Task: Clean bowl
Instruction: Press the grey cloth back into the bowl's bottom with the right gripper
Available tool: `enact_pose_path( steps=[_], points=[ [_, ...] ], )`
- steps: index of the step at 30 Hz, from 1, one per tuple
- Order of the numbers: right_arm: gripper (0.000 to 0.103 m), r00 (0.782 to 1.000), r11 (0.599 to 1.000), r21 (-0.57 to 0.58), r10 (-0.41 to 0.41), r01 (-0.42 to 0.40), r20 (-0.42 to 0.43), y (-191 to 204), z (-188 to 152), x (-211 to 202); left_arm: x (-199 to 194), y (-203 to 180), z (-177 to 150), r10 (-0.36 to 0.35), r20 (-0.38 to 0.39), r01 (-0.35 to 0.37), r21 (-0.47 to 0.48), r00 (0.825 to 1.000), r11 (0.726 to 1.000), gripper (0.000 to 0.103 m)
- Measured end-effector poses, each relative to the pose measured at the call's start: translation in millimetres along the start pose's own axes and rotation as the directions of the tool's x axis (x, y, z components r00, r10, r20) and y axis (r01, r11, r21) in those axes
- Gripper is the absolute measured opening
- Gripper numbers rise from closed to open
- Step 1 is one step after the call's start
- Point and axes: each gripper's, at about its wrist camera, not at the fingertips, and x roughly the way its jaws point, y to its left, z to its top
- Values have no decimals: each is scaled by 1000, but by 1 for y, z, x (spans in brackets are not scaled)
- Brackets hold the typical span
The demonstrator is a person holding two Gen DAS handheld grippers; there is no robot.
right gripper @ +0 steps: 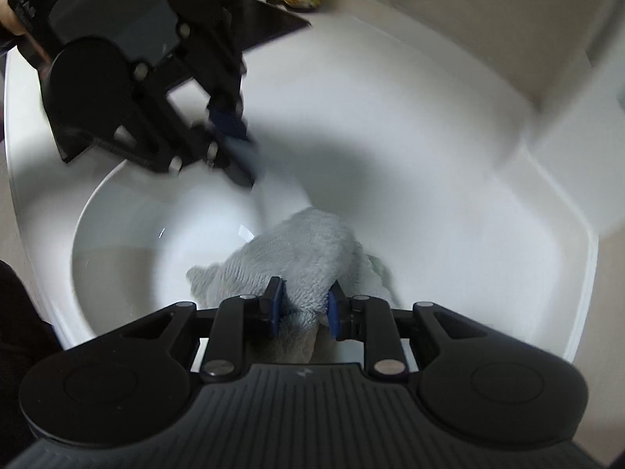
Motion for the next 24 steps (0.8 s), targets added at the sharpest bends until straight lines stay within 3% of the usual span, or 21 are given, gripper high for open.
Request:
enact_pose_path(
  steps=[3,8,10,13,15,18,24],
  points=[
    [18,1000,990,141,25,-24,-6,-11,5,9,-3,0,-6,16,18,-15,-59,1000,998,8],
    [17,999,951,307,-25,39,-47,-8,-22,-3,-6,-1,-15,51,58,-43,-137,997,990,11],
    [16,996,914,405,-5,39,-84,-7,-40,-7,-7,-6,-17,77,67,-66,-146,995,987,12],
    [19,998,819,574,33,5,-55,2,-72,-15,-7,-13,-19,74,80,-62,-145,994,988,14],
    [19,999,795,606,9,23,-48,11,-84,-16,-8,-15,-19,74,70,-65,-118,995,991,14],
    [18,999,806,592,3,16,-32,13,-91,-15,-13,-14,-15,49,63,-46,-57,997,997,12],
    [18,999,926,378,6,7,-35,8,-78,-16,-23,-10,14,-21,69,14,94,997,995,12]
  ],
)
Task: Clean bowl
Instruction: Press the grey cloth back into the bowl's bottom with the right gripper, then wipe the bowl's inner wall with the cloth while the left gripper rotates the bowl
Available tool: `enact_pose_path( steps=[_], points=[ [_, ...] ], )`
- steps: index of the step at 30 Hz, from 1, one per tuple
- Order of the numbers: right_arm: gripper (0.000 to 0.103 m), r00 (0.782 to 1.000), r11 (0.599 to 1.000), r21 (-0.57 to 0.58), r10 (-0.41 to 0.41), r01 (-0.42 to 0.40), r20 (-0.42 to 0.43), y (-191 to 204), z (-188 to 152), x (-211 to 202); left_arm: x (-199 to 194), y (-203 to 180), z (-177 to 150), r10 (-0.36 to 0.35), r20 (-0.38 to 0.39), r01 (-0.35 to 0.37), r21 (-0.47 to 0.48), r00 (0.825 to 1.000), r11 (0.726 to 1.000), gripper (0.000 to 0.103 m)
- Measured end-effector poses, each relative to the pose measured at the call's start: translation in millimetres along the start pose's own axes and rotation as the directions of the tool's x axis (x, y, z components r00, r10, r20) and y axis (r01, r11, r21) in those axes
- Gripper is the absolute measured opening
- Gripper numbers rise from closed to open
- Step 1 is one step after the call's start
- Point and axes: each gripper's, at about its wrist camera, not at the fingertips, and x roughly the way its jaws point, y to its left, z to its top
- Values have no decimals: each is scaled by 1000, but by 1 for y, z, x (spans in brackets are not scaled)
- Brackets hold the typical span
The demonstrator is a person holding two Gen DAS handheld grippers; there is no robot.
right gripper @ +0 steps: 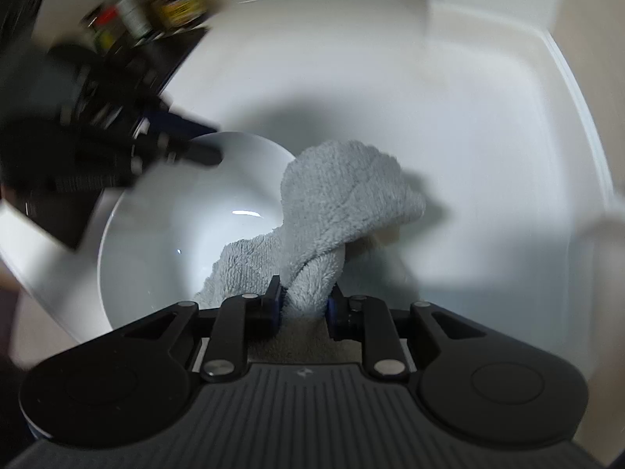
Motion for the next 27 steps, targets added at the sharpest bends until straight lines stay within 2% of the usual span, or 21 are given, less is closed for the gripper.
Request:
enact_pose_path(
  steps=[3,5,9,12,14,16,18,20,22,23,27],
  points=[
    [18,1000,991,-133,-8,7,-6,5,12,4,7,-1,12,-20,-36,24,99,999,995,12],
    [18,1000,974,-227,-2,0,-7,8,20,6,10,0,15,-31,-55,37,121,998,992,12],
    [17,999,927,-374,36,-31,5,7,32,6,21,5,20,-66,-103,76,98,993,992,14],
    [15,999,893,-448,49,-37,14,6,42,5,23,5,22,-65,-123,75,73,990,995,13],
    [14,998,892,-450,54,-42,14,8,51,8,23,5,22,-57,-127,64,50,990,997,12],
    [14,999,902,-429,53,-45,6,9,58,13,21,3,18,-26,-118,30,32,993,999,11],
    [14,1000,931,-363,25,-28,-14,6,59,19,18,5,13,-11,-106,12,4,994,1000,11],
    [14,998,967,-254,-1,-13,-55,-3,53,22,15,8,7,2,-90,-5,-34,996,999,11],
    [14,997,984,-176,-9,-5,-77,-10,44,21,11,12,-2,11,-72,-17,-84,997,996,11],
    [14,996,995,-96,2,-11,-88,-16,35,18,9,13,-6,15,-59,-22,-117,998,993,11],
    [16,996,992,124,30,-19,-83,-25,7,0,1,5,-19,65,-9,-66,-197,998,978,12]
  ],
)
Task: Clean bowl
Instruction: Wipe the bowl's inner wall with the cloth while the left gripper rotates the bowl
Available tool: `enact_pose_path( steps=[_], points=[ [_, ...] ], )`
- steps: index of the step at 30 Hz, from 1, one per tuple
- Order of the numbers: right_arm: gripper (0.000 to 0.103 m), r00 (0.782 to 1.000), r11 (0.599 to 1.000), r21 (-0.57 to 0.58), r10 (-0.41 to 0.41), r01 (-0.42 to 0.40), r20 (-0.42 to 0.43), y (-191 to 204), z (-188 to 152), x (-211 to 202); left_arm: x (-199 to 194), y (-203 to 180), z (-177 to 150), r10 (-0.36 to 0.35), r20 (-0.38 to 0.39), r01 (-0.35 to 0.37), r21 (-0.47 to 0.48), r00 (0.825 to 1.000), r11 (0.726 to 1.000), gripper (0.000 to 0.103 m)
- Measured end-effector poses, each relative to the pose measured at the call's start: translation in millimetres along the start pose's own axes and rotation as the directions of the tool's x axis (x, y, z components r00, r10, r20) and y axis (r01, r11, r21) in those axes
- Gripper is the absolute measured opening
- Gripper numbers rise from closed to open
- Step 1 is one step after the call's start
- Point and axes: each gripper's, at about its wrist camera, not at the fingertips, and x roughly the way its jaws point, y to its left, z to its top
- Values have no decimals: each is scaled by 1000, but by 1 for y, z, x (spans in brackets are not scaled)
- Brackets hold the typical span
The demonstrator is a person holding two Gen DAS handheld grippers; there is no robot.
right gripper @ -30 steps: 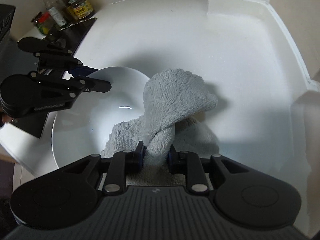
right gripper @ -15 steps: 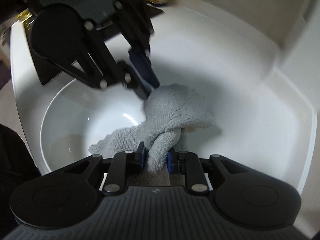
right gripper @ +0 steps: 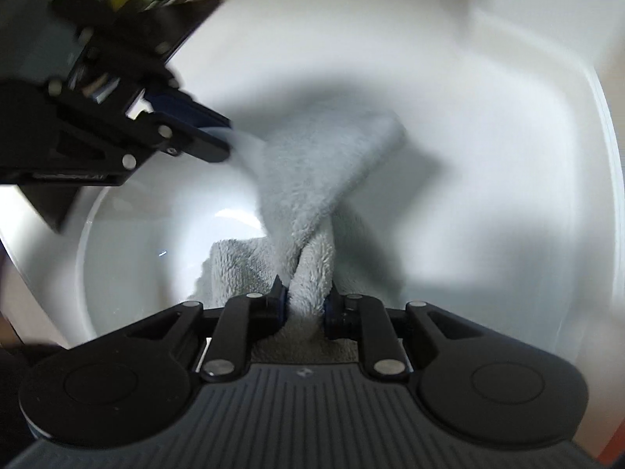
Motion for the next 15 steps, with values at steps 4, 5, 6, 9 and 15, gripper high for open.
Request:
enact_pose_path(
  steps=[4,5,6,9,15],
  points=[
    [17,1000,1000,-4,3,-3,-8,0,-12,-4,0,-2,3,-15,-11,16,66,1000,998,11],
    [17,1000,1000,-22,1,-2,-11,1,-14,-5,1,-1,6,-20,-17,21,87,1000,996,11],
    [17,1000,998,-60,-3,3,-8,4,-12,-4,2,-1,12,-24,-18,27,124,1000,992,11],
    [17,1000,984,-175,-17,17,0,11,-8,-3,7,-3,20,-40,-33,46,178,999,983,11],
    [18,999,913,-405,-51,51,12,27,5,3,12,0,24,-53,-54,62,175,997,983,10]
  ],
)
